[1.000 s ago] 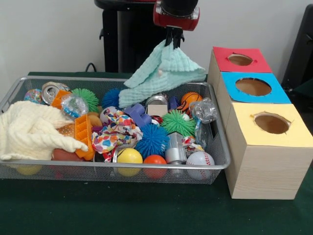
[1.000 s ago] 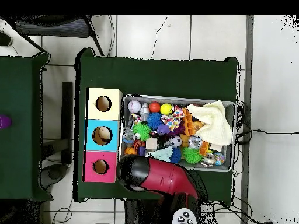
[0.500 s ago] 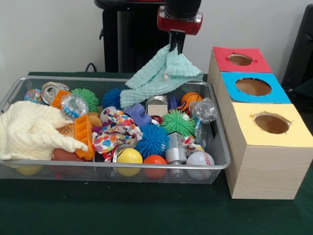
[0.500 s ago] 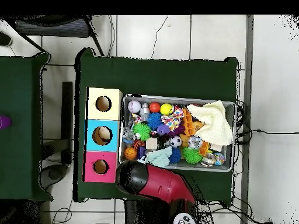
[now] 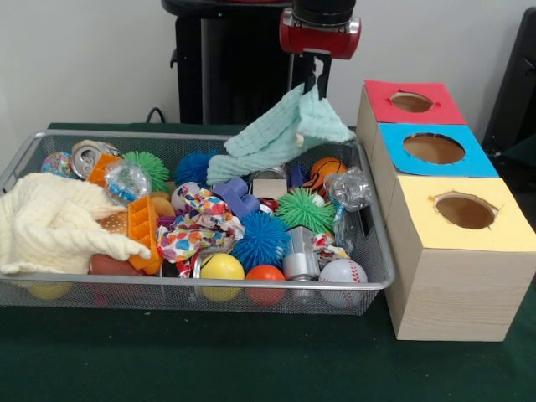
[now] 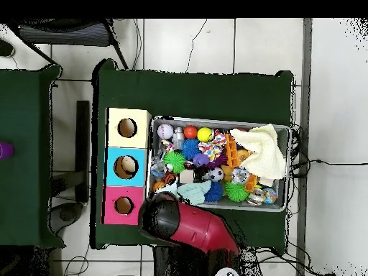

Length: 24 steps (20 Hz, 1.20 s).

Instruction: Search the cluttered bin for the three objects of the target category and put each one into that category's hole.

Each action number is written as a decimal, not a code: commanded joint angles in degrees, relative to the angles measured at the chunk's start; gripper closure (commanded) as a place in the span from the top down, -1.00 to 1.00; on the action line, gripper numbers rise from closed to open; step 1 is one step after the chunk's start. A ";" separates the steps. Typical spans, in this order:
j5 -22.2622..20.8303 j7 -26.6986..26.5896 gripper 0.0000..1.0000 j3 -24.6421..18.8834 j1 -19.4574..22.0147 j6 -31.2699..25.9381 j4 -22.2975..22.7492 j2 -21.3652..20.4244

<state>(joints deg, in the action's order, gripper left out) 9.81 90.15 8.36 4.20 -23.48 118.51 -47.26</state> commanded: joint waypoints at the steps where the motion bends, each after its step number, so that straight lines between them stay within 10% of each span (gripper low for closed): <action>1: 3.49 11.18 -1.00 -7.48 1.93 6.37 -0.06 -0.34; 11: 2.05 10.06 -1.00 -8.60 3.36 8.79 -3.69 6.13; 24: -8.10 4.72 -1.00 6.78 -2.51 6.08 -22.90 17.12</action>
<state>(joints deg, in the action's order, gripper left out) 5.36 90.15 11.18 2.23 -17.13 106.89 -34.80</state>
